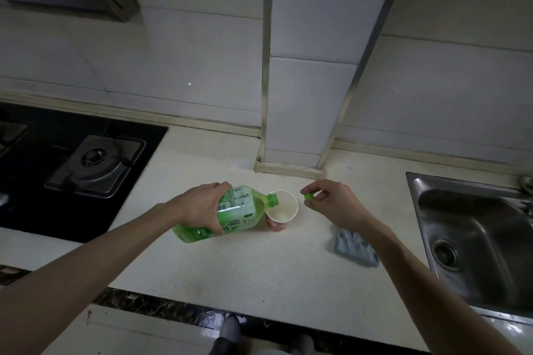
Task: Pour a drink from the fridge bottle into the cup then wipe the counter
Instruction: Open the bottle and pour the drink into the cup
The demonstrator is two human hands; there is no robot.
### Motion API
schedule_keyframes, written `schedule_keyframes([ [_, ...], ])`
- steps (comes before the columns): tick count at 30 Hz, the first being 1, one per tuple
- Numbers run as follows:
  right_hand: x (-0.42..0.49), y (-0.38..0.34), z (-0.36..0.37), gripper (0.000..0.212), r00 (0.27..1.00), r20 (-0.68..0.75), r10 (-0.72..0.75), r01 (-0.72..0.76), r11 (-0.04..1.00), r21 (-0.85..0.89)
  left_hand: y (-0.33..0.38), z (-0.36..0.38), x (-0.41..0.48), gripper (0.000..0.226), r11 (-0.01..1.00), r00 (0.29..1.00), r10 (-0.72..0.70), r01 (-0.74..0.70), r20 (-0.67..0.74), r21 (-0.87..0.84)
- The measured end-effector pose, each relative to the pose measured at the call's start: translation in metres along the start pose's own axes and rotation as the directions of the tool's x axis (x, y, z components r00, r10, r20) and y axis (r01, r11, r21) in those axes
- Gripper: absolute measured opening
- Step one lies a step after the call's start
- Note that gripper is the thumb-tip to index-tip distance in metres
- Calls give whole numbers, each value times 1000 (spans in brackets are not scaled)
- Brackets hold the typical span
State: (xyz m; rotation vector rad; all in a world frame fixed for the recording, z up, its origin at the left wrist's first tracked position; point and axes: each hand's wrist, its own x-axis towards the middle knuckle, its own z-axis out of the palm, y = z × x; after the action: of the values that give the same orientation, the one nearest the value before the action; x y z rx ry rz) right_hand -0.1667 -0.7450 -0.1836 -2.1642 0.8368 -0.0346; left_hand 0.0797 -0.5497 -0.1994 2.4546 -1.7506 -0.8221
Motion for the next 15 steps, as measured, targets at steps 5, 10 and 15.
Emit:
schedule_keyframes([
  [5, -1, 0, 1, 21, 1000, 7, 1, -1, 1000, -4, 1, 1, 0, 88, 999, 1000, -9, 9, 0, 32],
  [10, -4, 1, 3, 22, 1000, 12, -1, 1, 1000, -11, 3, 1, 0, 89, 998, 1000, -13, 13, 6, 53],
  [15, -5, 2, 3, 25, 999, 35, 5, -4, 1000, -9, 7, 0, 1, 89, 996, 1000, -5, 5, -7, 92],
])
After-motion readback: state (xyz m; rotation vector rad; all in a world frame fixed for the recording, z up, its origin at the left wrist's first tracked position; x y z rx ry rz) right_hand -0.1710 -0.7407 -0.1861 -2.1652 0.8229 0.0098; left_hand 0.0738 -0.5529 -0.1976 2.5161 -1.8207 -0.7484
